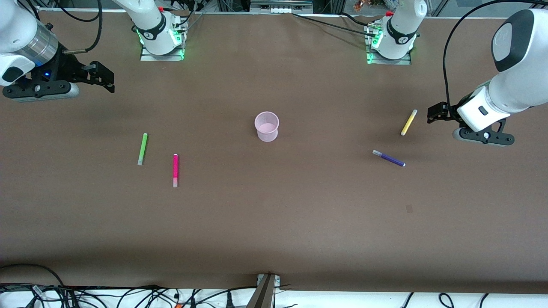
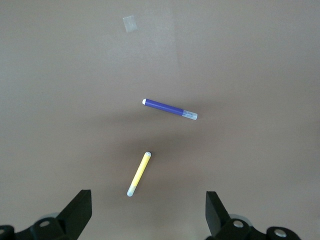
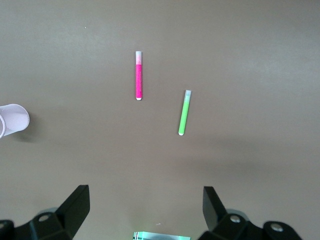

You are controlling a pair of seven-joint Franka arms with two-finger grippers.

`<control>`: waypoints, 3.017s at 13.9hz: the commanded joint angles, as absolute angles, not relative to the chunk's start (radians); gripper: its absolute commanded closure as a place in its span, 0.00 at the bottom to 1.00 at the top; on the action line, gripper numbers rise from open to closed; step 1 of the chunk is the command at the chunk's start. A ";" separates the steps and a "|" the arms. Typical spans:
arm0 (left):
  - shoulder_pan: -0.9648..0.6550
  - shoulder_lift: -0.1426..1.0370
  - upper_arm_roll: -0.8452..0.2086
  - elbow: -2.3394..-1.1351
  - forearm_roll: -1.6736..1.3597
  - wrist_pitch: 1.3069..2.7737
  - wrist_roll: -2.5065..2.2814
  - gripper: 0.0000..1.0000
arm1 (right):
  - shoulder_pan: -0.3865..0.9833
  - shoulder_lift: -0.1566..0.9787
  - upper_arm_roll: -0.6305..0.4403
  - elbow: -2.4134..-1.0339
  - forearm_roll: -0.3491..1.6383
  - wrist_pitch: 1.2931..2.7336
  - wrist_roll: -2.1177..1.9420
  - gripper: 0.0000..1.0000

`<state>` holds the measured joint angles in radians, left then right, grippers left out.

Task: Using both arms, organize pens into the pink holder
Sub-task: 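Move the left gripper toward the purple marker, then lower the open left gripper over the purple marker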

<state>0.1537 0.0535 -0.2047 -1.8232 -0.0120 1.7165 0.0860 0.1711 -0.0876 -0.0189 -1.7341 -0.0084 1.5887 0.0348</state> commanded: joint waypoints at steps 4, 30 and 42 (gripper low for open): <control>0.137 0.075 -0.209 -1.772 -0.006 1.704 0.074 0.00 | 0.167 -0.101 -0.018 -1.735 0.009 1.586 0.041 0.00; 0.074 0.426 -0.207 -1.994 0.058 2.268 -1.273 0.00 | 0.206 -0.031 -0.012 -1.624 0.009 1.591 0.026 0.00; 0.117 0.446 -0.202 -2.145 0.143 2.513 -1.261 0.11 | 0.204 -0.023 -0.015 -1.624 0.017 1.591 0.023 0.00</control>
